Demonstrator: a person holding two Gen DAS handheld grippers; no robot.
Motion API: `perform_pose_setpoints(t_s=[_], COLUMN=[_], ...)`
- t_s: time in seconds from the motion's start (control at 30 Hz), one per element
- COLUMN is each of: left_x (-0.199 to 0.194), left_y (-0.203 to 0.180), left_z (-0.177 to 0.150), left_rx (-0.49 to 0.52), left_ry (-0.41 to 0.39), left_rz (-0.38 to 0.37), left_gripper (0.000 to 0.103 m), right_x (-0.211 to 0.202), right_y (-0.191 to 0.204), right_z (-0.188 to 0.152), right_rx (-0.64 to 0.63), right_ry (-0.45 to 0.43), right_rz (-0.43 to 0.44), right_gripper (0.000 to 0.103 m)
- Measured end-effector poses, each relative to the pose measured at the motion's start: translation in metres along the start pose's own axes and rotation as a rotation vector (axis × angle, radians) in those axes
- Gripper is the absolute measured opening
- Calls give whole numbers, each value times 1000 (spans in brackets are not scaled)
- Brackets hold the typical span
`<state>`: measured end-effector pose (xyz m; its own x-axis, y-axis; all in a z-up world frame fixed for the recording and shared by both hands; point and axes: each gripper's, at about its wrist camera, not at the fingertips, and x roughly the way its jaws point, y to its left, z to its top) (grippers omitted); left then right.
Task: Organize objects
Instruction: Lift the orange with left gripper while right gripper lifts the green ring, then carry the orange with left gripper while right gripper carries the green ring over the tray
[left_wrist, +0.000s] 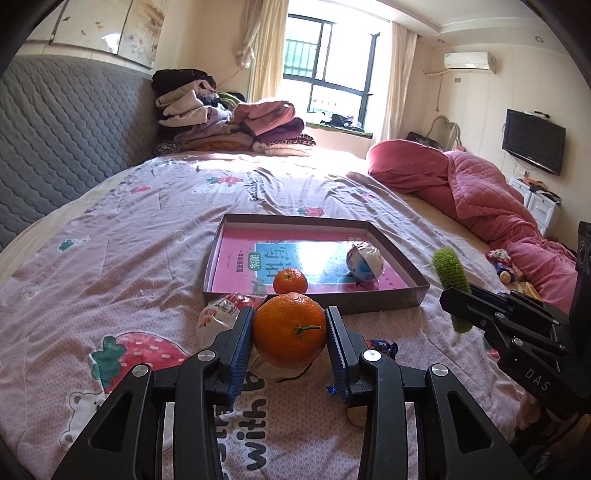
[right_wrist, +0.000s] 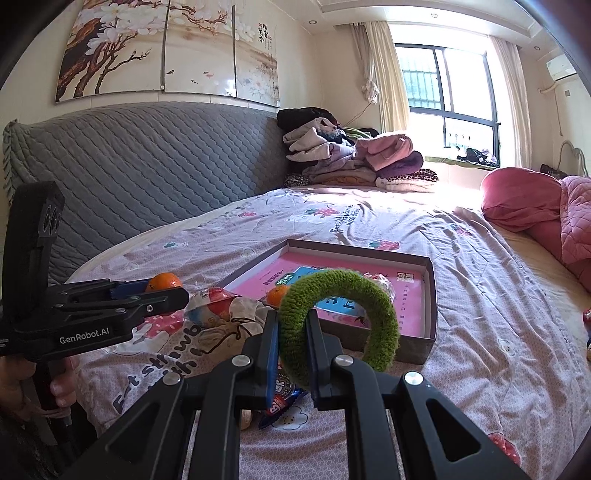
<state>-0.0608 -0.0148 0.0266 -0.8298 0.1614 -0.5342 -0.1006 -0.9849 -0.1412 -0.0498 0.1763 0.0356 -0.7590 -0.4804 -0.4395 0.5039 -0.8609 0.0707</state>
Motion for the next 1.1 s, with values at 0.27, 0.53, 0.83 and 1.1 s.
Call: perform_pose_setpoints(t_s=[0.27,0.53,0.83,1.1], left_x=[11,24,38,53], left_y=[-2,1,5,6], left_z=[12,23,27,31], left_rx=[-1,9,18,18], left_ry=[-14,-21,-12,-1], left_rz=[-19,-35,-35,-30], left_gripper=[39,39,39,39], right_x=[12,24,37,48], right_y=[0,-5,-16,-24], right_z=[7,14,14,14], right_rx=[-18,-35,-29,-7], right_ry=[-2,-11,20,47], right_rz=[-5,-25,-55,-57], right_gripper=[14,14,14,14])
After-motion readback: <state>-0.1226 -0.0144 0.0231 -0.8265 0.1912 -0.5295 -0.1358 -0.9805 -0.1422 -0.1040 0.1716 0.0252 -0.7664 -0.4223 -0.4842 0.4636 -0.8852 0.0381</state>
